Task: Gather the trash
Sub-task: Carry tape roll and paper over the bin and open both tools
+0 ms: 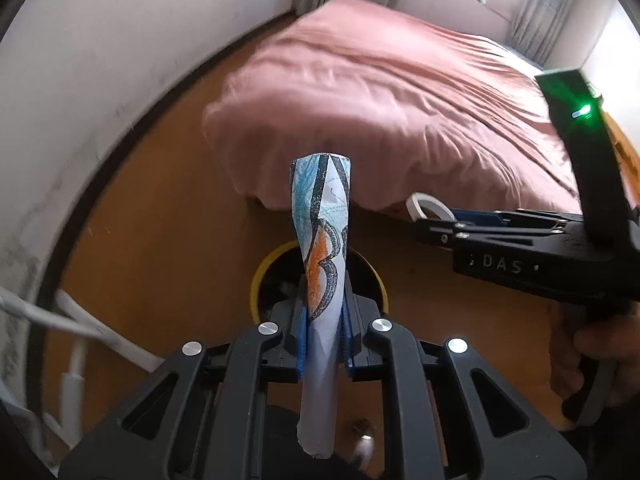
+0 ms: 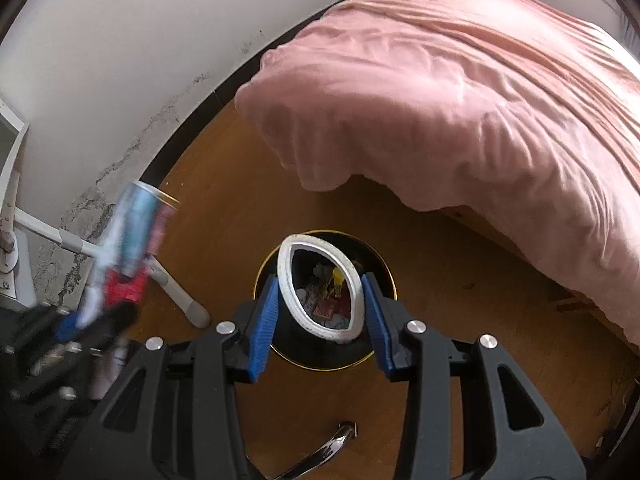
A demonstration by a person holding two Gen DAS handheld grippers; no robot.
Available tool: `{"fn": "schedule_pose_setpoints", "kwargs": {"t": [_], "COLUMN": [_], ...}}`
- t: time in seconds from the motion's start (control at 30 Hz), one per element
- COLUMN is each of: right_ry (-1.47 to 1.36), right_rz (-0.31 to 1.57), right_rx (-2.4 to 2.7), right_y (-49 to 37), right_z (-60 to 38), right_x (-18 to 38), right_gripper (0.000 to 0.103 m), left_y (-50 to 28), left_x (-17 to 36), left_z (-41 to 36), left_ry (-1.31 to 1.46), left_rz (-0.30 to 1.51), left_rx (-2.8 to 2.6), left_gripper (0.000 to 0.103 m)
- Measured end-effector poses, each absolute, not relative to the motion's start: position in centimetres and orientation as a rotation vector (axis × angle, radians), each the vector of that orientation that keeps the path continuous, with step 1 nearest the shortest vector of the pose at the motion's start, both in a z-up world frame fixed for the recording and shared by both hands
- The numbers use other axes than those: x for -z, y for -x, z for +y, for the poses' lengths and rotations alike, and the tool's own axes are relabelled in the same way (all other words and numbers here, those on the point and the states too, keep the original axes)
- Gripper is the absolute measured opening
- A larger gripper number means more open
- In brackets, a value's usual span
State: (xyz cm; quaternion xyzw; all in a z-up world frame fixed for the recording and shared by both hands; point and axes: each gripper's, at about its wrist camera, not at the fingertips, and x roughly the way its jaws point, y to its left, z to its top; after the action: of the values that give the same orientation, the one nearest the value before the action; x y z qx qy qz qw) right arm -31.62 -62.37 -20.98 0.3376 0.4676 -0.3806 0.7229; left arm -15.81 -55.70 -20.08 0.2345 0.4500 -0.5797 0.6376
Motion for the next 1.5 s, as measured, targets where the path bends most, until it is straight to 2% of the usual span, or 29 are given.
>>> {"fn": "schedule_pose_setpoints", "kwargs": {"t": [0.47, 0.57, 0.6, 0.63, 0.97, 1.03, 1.07, 1.1, 1.13, 1.17, 1.33, 1.5], "right_ry": [-0.765, -0.76, -0.756, -0.75, -0.783, -0.789, -0.79, -0.791, -0.795, -0.799, -0.803, -0.76], "right_rz": [1.045, 1.04, 1.037, 1.029, 0.93, 0.89, 0.875, 0.86, 0.843, 0.832, 0.822, 0.847], "right_rx": [0.813, 0.823, 0.827, 0.835, 0.916, 0.943, 0.955, 0.968, 0.98, 0.987, 0.984, 0.96], "right_y": [30.4, 30.3, 30.3, 30.3, 32.0, 32.6, 32.9, 33.1, 33.4, 33.6, 33.8, 32.8], "right_z": [-63.2, -63.1, -63.1, -63.1, -64.0, -64.1, -64.2, -64.2, -64.3, -64.3, -64.6, -63.9], "right_x": [22.1, 21.9, 21.8, 21.6, 20.0, 19.3, 19.1, 18.8, 18.5, 18.3, 18.2, 18.1], "right_gripper": [0.043, 0.052, 0.061, 0.064, 0.066, 0.068, 0.069, 0.069, 0.069, 0.07, 0.071, 0.075], "left_y": [14.5, 14.5, 14.5, 14.5, 16.0, 16.4, 16.6, 16.8, 17.0, 17.1, 17.1, 16.5], "left_x": [21.5, 21.8, 21.8, 21.9, 22.4, 22.4, 22.4, 22.3, 22.3, 22.2, 21.7, 19.9], "left_z": [-55.3, -55.6, -55.6, -55.7, -56.6, -57.2, -57.4, -57.7, -57.9, -58.1, -58.3, -57.0], "left_ry": [-0.517, -0.517, -0.518, -0.519, -0.55, -0.568, -0.575, -0.584, -0.585, -0.581, -0.566, -0.56], "left_rz": [1.096, 1.106, 1.108, 1.109, 1.118, 1.099, 1.089, 1.076, 1.065, 1.056, 1.059, 1.004], "left_rx": [1.299, 1.298, 1.298, 1.299, 1.334, 1.335, 1.336, 1.338, 1.342, 1.342, 1.337, 1.316], "left_gripper": [0.013, 0.013, 0.013, 0.013, 0.014, 0.018, 0.029, 0.049, 0.056, 0.059, 0.063, 0.078]}}
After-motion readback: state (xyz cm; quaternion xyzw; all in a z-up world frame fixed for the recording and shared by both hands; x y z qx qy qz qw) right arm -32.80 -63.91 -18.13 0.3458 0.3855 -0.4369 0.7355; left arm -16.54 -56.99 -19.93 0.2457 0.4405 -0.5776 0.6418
